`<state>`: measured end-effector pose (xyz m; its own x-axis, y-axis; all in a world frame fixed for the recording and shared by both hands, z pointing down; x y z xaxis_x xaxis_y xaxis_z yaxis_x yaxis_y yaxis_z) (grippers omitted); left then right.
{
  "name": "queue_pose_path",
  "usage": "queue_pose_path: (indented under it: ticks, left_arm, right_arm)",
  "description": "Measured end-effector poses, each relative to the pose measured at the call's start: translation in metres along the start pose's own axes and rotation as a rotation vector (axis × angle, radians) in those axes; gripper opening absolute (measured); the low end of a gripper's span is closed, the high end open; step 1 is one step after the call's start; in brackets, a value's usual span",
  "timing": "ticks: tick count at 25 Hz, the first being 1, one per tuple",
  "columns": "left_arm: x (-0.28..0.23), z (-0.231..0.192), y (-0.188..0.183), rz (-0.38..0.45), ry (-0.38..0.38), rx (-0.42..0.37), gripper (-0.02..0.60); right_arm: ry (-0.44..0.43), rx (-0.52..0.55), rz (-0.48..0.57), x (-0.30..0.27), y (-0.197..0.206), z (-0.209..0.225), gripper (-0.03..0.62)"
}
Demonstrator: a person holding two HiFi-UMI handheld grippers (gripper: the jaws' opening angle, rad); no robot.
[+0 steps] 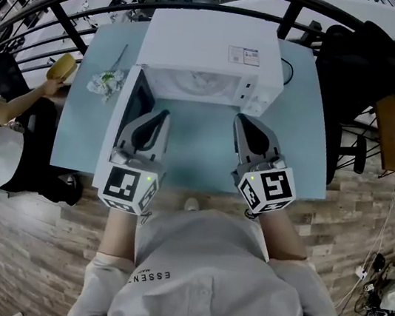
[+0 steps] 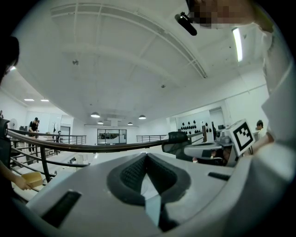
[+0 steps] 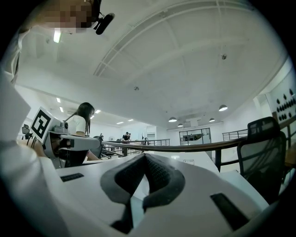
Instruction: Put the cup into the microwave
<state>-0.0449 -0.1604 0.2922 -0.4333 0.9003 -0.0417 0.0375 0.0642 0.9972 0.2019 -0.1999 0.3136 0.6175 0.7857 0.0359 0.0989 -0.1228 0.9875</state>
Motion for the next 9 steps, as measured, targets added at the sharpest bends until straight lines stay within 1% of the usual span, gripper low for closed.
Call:
queue_pose_path:
  ticks: [9]
  left_arm:
    - [-0.0046,-0.0001,0.0022,-0.009,0.004,0.004,0.0]
  right_arm:
    - [0.024,-0.017,-0.004,0.0001,0.0038,0.0034,0.015]
Point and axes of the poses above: the fingertips, and each gripper's own axes: x backward along the fingers, z to its right, y out of its underside, the point moved 10 cm from there along x, backward along the fingers, and after that the axes turned 9 degrees about x, right-handed, at the moved point
